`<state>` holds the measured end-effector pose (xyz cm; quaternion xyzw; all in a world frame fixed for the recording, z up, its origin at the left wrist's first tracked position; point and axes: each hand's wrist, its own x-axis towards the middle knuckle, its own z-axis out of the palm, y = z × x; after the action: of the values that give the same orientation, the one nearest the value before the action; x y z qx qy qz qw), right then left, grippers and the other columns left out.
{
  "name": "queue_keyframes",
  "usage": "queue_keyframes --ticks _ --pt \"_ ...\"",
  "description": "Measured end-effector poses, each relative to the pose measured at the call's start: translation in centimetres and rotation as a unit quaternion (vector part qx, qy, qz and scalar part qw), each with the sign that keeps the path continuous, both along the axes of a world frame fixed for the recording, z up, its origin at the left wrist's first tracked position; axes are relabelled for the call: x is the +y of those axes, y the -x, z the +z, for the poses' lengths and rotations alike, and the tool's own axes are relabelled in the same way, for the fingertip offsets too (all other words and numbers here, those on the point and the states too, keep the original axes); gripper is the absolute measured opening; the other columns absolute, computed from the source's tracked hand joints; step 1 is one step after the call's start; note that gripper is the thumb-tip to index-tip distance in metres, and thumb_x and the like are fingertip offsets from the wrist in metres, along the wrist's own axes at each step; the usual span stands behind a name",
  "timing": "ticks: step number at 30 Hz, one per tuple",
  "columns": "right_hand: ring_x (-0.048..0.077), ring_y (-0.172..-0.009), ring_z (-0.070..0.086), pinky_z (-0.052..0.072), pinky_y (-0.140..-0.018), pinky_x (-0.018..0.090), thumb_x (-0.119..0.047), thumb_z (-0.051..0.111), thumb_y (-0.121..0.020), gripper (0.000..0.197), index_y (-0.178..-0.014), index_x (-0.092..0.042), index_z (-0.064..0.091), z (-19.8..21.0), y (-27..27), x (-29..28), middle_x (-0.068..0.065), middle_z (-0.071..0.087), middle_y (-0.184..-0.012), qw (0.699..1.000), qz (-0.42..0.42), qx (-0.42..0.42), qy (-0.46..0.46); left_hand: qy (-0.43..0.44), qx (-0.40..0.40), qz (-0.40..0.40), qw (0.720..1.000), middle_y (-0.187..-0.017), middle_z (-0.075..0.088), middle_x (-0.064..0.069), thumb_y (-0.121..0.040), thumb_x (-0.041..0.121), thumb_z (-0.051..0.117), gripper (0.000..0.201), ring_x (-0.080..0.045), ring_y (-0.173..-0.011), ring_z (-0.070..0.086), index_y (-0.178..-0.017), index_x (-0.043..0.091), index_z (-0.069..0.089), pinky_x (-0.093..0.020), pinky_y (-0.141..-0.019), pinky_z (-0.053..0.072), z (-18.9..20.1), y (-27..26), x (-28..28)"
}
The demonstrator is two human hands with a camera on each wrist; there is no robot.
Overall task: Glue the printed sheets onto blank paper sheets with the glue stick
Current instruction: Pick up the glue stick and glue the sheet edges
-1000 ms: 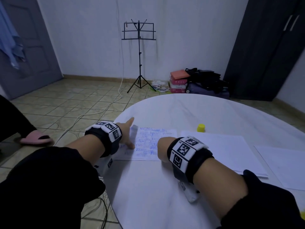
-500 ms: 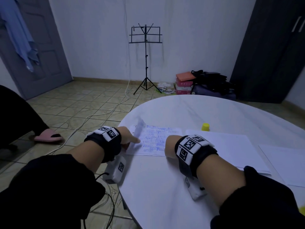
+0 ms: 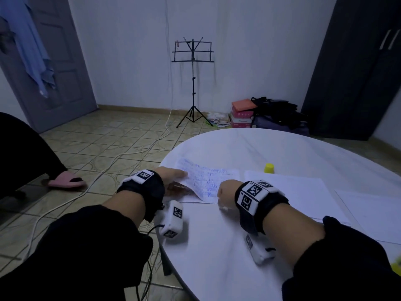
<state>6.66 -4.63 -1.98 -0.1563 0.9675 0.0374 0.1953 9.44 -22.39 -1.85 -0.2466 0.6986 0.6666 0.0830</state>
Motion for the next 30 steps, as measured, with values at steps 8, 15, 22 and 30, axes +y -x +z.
queue_keyframes --ticks 8,15,22,30 --pt "0.021 -0.112 0.057 0.042 -0.094 0.025 -0.01 0.049 -0.092 0.03 -0.115 -0.013 0.068 3.1 -3.9 -1.3 0.003 0.064 -0.119 0.983 0.055 0.022 0.172 -0.038 -0.038 0.002 0.999 -0.064 0.068 -0.013 -0.087 0.022 0.061 0.022 -0.02 -0.046 0.063 -0.104 0.014 0.05 -0.025 -0.059 0.036 -0.5 0.8 -0.6" --pt "0.029 -0.123 0.049 0.042 -0.094 0.032 -0.006 0.043 -0.095 0.04 -0.134 -0.012 0.048 1.3 -5.1 -4.3 0.012 0.05 -0.134 0.987 0.106 -0.078 0.096 -0.059 -0.032 0.001 0.998 -0.064 0.069 -0.017 -0.088 0.018 0.061 0.04 -0.024 -0.051 0.068 -0.122 0.011 0.042 -0.028 -0.067 0.037 -1.4 1.5 -1.5" --pt "0.026 -0.109 0.056 0.042 -0.08 0.029 -0.015 0.047 -0.093 0.037 -0.129 -0.004 0.048 1.8 -3.1 -2.3 0.01 0.057 -0.122 0.997 0.018 -0.06 0.052 -0.034 -0.003 0.0 0.999 -0.057 0.067 -0.014 -0.092 0.011 0.052 0.022 -0.023 -0.054 0.067 -0.113 0.007 0.047 -0.028 -0.054 0.052 -2.2 2.0 -1.7" --pt "0.012 -0.068 0.036 0.024 -0.052 0.016 -0.018 0.043 -0.097 0.058 -0.147 -0.002 0.019 1.5 0.1 1.5 0.018 0.044 -0.136 0.928 -0.183 0.007 0.324 -0.021 -0.005 0.011 1.0 -0.057 0.066 -0.012 -0.088 0.009 0.049 0.003 -0.019 -0.05 0.065 -0.087 0.008 0.052 -0.023 -0.05 0.05 -2.1 1.7 -1.5"
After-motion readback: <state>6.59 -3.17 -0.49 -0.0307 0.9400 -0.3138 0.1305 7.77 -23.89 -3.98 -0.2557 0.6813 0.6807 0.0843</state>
